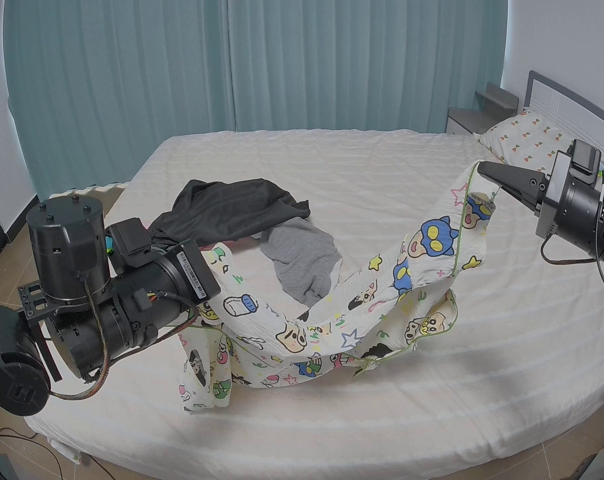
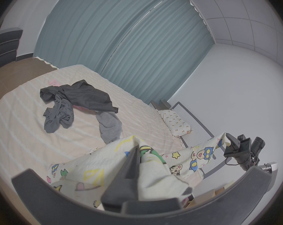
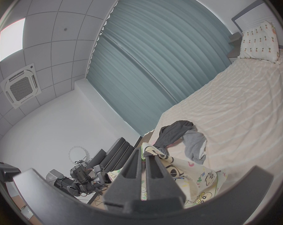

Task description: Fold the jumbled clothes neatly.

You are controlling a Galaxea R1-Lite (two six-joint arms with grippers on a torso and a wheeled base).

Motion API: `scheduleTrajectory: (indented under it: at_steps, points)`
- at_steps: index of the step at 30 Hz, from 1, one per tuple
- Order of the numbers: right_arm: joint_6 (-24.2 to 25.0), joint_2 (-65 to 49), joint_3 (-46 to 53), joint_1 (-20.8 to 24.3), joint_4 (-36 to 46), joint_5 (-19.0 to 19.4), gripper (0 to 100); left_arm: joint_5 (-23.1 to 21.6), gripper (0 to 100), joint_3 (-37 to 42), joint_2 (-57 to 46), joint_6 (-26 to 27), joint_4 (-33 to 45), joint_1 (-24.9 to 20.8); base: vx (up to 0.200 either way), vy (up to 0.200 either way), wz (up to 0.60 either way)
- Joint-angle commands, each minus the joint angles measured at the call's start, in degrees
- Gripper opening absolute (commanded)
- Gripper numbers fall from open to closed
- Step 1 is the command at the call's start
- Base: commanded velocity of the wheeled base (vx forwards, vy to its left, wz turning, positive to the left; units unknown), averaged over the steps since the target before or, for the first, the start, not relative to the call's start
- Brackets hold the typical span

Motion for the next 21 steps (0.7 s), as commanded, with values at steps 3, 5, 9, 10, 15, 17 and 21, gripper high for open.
scheduleTrajectory:
  at_steps: [3, 5, 9, 10, 15, 17, 21]
  points:
    - [-0.13, 0.08, -0.21, -1.85, -0.05, 0.08, 0, 0.13, 0, -0.04, -0.01, 0.65, 0.00, -0.02, 0.000, -0.200, 0.00]
    - [-0.22, -0.09, -0.30, -2.12, -0.05, 0.08, 0, 0.13, 0, -0.04, -0.10, 0.56, 0.00, -0.02, 0.000, -0.200, 0.00]
    - [-0.22, -0.09, -0.21, -2.38, -0.05, 0.08, 0, 0.04, 0, 0.05, -0.10, 0.56, 0.00, -0.10, 0.000, -0.200, 0.00]
    - [-0.22, -0.09, -0.21, -2.47, -0.05, 0.08, 0, 0.04, 0, 0.05, -0.10, 0.56, 0.00, -0.10, 0.000, -0.200, 0.00]
    - [-0.30, -0.44, -0.21, -2.47, -0.05, 0.08, 0, 0.13, 0, 0.22, -0.27, 0.65, 0.00, -0.10, 0.000, -0.200, 0.00]
    - [-0.39, -0.62, -0.21, -2.38, -0.05, 0.08, 0, 0.13, 0, 0.31, -0.36, 0.56, 0.00, -0.10, 0.000, -0.200, 0.00]
    - [-0.83, -0.53, -0.21, -2.29, 0.04, 0.08, 0, 0.13, 0, 0.05, -0.36, 0.56, 0.00, -0.10, 0.000, -0.200, 0.00]
